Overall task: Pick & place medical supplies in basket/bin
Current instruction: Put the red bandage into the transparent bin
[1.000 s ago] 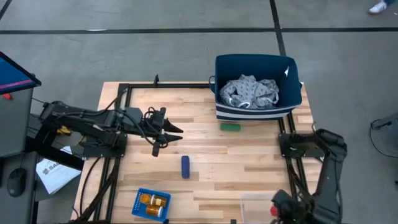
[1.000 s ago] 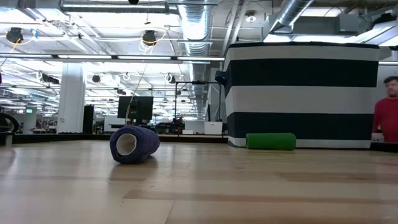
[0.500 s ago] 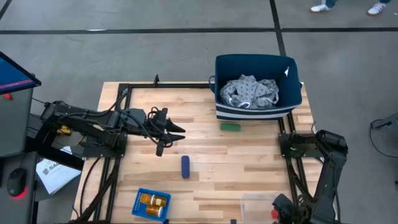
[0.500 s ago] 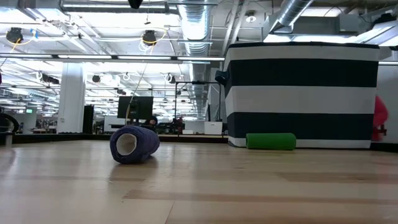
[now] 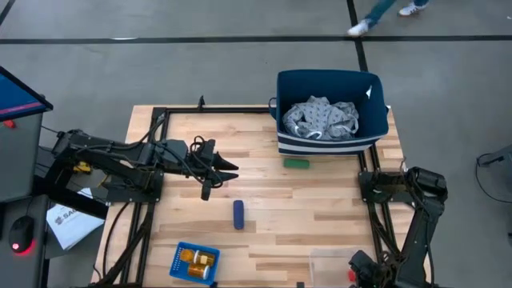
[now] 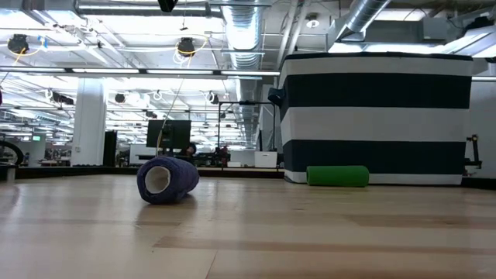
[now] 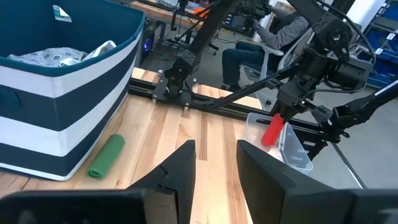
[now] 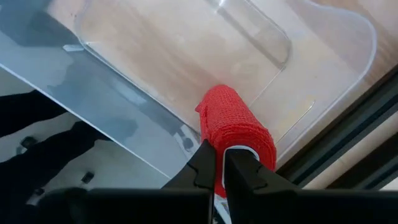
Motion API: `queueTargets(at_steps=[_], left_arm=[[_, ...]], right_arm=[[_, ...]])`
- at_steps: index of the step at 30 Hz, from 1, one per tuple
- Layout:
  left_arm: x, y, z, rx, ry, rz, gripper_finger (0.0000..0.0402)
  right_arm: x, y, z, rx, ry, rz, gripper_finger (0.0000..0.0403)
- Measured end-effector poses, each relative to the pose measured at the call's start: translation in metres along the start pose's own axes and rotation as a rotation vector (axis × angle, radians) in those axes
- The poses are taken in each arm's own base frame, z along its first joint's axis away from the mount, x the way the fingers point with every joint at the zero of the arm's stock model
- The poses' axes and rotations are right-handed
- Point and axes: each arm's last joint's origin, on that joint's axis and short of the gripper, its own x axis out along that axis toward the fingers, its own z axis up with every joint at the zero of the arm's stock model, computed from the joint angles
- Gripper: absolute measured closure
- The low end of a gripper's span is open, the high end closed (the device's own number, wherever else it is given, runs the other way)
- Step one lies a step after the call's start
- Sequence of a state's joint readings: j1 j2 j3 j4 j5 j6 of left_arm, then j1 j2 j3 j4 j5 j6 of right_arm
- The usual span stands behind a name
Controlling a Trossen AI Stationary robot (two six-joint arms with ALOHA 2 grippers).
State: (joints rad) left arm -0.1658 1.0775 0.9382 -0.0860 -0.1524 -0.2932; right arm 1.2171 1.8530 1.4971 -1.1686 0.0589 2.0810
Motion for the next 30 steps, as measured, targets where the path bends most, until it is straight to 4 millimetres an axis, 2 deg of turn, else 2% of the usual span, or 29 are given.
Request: queueTargets(at_steps=[10,20,30], left_arm=[[0.000,0.000,0.000,-0.003,0.000,0.000,0.0293],[0.000,0.000,0.000,-0.003,-0.001,0.000,0.0293],[0.000,0.000,0.000,-0.001,-0.002,-0.001,0.0293]], right_arm=[[0.000,0.001,0.000,-0.039,0.003,0.006,0.0364],[-0.001,0.007,-0.005,-0.074,0.017,0.084,0.0340],[-0.011,0.008,-0.007,-0.074,0.013,0.142,0.0312]])
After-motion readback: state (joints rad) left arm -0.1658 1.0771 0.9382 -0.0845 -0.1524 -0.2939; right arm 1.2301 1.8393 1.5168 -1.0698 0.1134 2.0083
